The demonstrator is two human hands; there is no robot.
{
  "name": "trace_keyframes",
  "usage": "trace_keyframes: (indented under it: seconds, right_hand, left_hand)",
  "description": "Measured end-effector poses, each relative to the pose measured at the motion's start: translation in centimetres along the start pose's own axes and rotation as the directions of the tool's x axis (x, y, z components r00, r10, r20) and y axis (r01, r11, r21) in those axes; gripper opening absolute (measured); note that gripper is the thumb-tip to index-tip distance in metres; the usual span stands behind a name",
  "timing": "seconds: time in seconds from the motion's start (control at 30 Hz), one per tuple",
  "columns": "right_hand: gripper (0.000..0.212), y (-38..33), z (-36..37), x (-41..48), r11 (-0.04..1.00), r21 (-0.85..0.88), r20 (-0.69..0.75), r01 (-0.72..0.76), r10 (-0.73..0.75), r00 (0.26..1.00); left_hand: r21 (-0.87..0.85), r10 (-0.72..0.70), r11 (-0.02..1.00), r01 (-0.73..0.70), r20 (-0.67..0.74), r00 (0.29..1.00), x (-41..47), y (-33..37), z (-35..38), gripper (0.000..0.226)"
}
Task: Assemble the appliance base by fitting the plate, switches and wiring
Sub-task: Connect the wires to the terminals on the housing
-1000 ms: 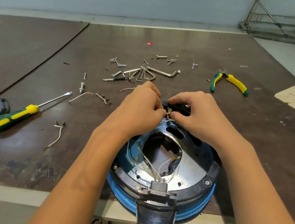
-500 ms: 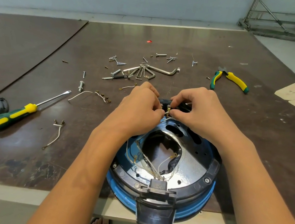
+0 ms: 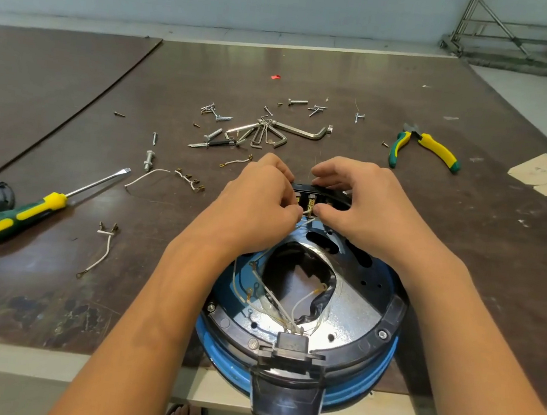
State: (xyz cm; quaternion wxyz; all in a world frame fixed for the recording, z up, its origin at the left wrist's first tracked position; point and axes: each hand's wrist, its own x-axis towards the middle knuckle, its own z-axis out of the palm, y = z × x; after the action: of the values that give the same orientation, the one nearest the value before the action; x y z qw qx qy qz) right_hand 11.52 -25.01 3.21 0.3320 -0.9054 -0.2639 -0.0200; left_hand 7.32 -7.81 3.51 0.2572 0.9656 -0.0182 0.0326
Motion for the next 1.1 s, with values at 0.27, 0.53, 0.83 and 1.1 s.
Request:
trace_keyframes:
  seconds: [0.27, 0.53, 0.83, 1.1]
  right_hand:
    - [0.045, 0.01, 0.02, 0.07, 1.0, 0.014, -0.009, 0.0, 0.0, 1.0]
    - [0.026, -0.05, -0.13, 0.0, 0.999, -0.02, -0.001, 0.026, -0.026, 1.0]
    - [0.026, 0.07, -0.12, 0.09, 1.0, -0.017, -0.014, 0.024, -0.024, 1.0]
    - [0.03, 0.21, -0.03, 0.17, 1.0, 0.007, -0.02, 0.029, -0.029, 0.999]
  left_hand:
    - [0.02, 0.0, 1.0, 0.0, 0.016, 1.0, 0.0, 0.01, 0.14, 0.018]
    - [0.032, -0.002, 0.999, 0.001, 0.038, 0.999, 0.03, -0.08, 0.09, 0.018]
    - [0.012, 0.001, 1.0, -0.002, 0.019, 1.0, 0.14, -0.29, 0.21, 0.016]
    - [0.016, 0.013, 1.0, -0.014, 0.012, 1.0, 0.07, -0.25, 0.23, 0.017]
